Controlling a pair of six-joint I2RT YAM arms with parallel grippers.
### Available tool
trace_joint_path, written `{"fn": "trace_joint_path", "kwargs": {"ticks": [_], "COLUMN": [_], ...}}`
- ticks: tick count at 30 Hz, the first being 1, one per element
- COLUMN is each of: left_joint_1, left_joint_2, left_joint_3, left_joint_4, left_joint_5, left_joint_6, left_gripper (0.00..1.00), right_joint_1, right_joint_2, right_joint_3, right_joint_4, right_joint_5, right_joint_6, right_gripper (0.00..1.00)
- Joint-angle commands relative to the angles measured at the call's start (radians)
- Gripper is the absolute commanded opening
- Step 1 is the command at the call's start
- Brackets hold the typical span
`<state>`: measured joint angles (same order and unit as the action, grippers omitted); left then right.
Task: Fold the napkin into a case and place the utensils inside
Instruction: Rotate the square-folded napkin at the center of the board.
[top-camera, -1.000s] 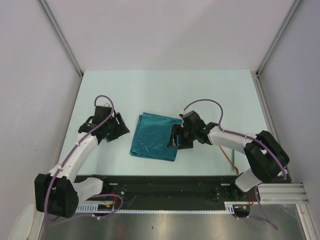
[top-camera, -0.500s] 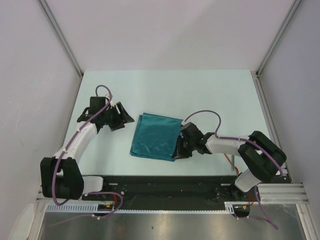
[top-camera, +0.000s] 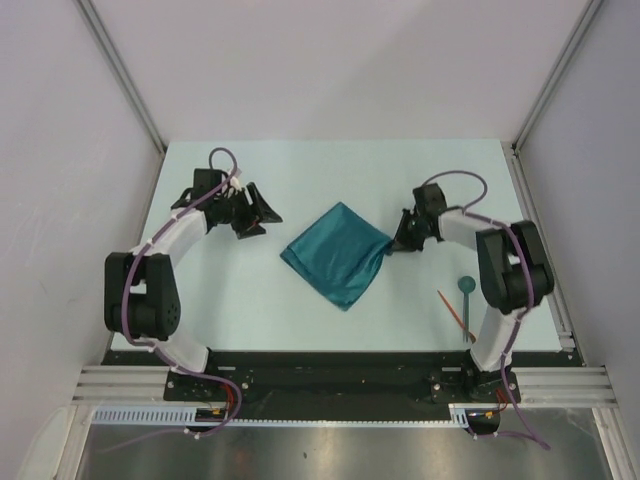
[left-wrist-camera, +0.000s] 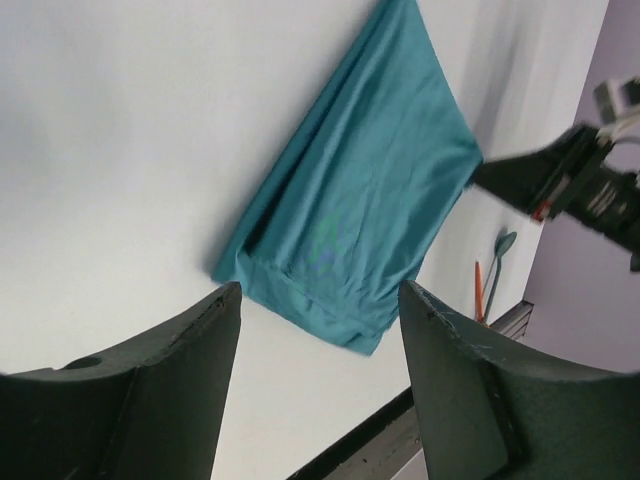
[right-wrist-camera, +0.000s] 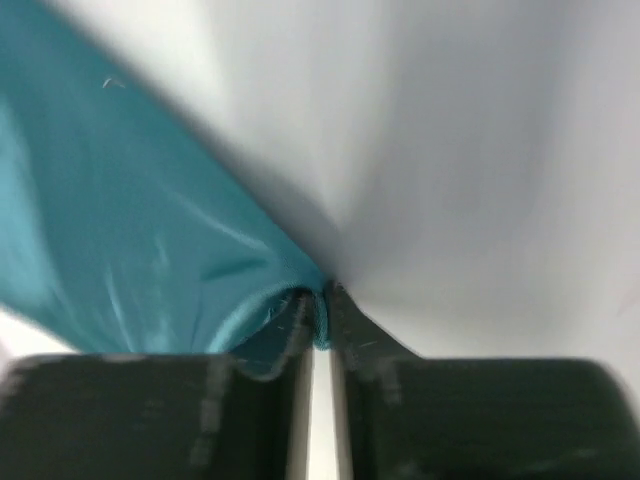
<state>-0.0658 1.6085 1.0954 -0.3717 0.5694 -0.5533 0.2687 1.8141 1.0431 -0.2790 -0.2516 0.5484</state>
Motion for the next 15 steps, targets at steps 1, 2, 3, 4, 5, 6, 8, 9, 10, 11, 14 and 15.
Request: {"fn": "trace_joint_path", "kwargs": {"ticks": [1, 2, 3, 4, 5, 6, 8, 9, 10, 11, 14, 15], "left_joint_1": [-0.025, -0.028, -0.031, -0.032, -0.034, -0.041, -0.055, -0.077, -0.087, -0.095, -0.121, -0.132], "left_joint_2": [0.086, 0.102, 0.119, 0.14, 0.177, 0.195, 0.241, 0.252, 0.26, 0.278, 0.301, 0.315], "left_joint_3": [0.133, 0.155, 0.162, 0.173, 0.185, 0.205, 0.228, 0.231, 0.231, 0.227, 0.218, 0.216], "left_joint_4": [0.007, 0.014, 0.023, 0.024, 0.014, 0.005, -0.021, -0.027, -0.03, -0.03, -0.032, -0.039], "left_joint_5": [0.009, 0.003, 0.004, 0.003, -0.003, -0.005, -0.023, -0.038, -0.048, -0.057, -0.057, -0.071], "left_joint_6": [-0.02, -0.034, -0.039, -0.04, -0.04, -0.033, -0.011, -0.004, 0.003, 0.01, 0.038, 0.049], "left_gripper": [0.68, 0.68, 0.66, 0.62, 0.58, 0.52, 0.45, 0.4, 0.38, 0.36, 0.32, 0.39], "right_joint_1": [-0.068, -0.077, -0.077, -0.077, -0.072, -0.069, -0.063, -0.062, -0.056, -0.049, -0.028, -0.004], "right_joint_2": [0.207, 0.264, 0.277, 0.281, 0.278, 0.254, 0.219, 0.156, 0.121, 0.075, -0.088, -0.119], "right_joint_3": [0.352, 0.421, 0.478, 0.57, 0.595, 0.61, 0.575, 0.539, 0.42, 0.352, 0.066, -0.005], "right_joint_4": [-0.12, -0.181, -0.208, -0.236, -0.29, -0.31, -0.351, -0.347, -0.332, -0.275, -0.121, -0.083], "right_joint_5": [0.109, 0.104, 0.103, 0.129, 0.159, 0.202, 0.23, 0.215, 0.192, 0.16, 0.013, -0.039], "right_joint_6": [-0.152, -0.156, -0.159, -0.159, -0.154, -0.151, -0.143, -0.137, -0.122, -0.111, -0.038, -0.018], "right_gripper": [0.22, 0.32, 0.37, 0.43, 0.51, 0.56, 0.63, 0.64, 0.64, 0.65, 0.67, 0.67]}}
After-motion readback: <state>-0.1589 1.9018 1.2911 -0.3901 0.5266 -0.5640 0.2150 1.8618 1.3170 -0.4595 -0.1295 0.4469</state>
